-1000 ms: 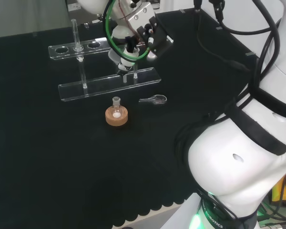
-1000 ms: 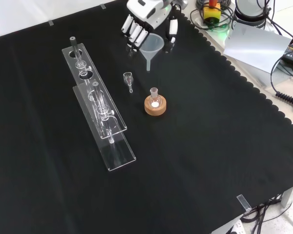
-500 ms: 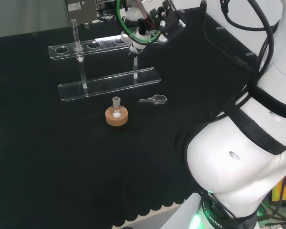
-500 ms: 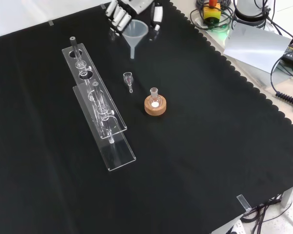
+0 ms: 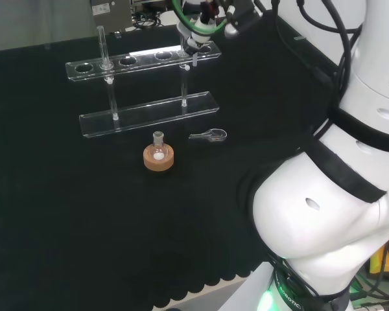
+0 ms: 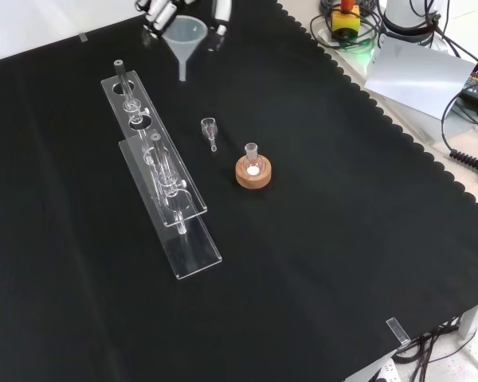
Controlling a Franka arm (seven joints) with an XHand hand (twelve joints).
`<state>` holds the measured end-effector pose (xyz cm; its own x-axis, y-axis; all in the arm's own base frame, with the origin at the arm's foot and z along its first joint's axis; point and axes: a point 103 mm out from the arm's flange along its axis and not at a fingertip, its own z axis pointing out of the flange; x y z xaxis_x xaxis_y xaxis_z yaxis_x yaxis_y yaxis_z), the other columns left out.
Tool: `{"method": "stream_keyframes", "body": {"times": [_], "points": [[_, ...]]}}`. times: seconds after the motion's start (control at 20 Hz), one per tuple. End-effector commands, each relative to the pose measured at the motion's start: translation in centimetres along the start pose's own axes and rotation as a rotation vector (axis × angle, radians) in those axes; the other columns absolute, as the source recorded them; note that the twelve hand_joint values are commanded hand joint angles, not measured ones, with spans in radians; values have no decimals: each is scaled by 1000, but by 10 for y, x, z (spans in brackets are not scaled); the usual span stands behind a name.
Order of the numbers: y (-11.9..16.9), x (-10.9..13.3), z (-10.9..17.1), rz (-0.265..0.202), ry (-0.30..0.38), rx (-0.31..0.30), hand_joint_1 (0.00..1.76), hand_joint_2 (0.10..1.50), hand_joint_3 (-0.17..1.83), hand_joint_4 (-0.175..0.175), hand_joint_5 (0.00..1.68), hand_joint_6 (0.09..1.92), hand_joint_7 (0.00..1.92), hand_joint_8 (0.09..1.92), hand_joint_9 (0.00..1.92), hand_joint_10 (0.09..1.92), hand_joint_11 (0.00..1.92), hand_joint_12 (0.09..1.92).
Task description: Put the funnel back on the funnel stand.
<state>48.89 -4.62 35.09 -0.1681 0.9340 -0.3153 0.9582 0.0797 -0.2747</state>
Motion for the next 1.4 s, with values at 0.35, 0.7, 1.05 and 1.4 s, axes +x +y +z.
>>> {"method": "stream_keyframes", "body": {"times": [0.35,0.7,1.05,1.4], "points": [[50,-59,0,48,34,18,799,778,466,-55,567,110,482,698,931,507,524,1235],[60,-64,3,53,51,51,799,777,468,-54,575,119,483,697,931,506,525,1234],[71,-68,7,88,24,39,801,775,471,-54,577,128,484,695,930,505,526,1233],[91,-73,13,63,46,21,804,774,473,-54,580,138,485,695,930,504,527,1232]]}}
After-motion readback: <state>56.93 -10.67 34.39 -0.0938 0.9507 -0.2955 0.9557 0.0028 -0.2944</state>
